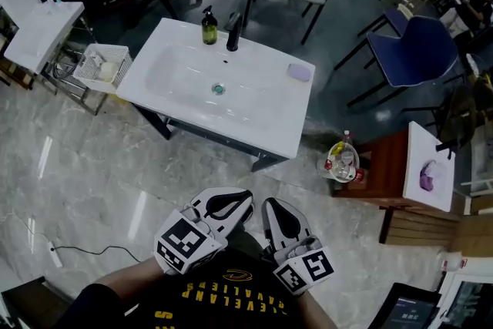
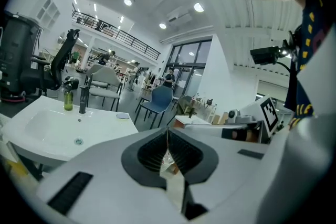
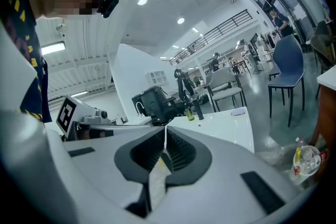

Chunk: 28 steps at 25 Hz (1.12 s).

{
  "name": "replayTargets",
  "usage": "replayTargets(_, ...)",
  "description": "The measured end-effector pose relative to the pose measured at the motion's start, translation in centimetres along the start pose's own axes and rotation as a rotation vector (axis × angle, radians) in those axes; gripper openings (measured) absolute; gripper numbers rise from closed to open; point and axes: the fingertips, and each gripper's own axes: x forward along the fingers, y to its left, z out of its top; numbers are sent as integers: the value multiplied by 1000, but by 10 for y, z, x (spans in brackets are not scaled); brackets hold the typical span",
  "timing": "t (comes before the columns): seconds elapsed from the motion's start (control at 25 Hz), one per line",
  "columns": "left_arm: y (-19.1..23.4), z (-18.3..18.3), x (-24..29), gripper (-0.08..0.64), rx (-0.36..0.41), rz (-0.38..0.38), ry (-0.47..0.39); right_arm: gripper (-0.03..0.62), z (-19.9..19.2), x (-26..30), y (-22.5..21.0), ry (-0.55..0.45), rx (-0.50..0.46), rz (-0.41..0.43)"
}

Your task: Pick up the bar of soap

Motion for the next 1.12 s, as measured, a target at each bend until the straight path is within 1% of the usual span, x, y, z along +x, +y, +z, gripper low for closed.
replayTargets(0.24, 7, 23, 47, 14, 23, 38, 3, 20, 29, 9, -47, -18, 8, 39)
replayTargets(0.52, 2, 35, 87, 14, 39, 66, 26, 20, 46, 6, -89, -34, 40, 70)
replayTargets(0.88, -4, 51, 113, 14, 80, 65, 40, 20, 62, 0, -117, -63, 62, 63)
replayTargets(1.12, -1, 51, 119, 14, 72, 65, 51, 20, 63, 3, -123, -54, 79, 60)
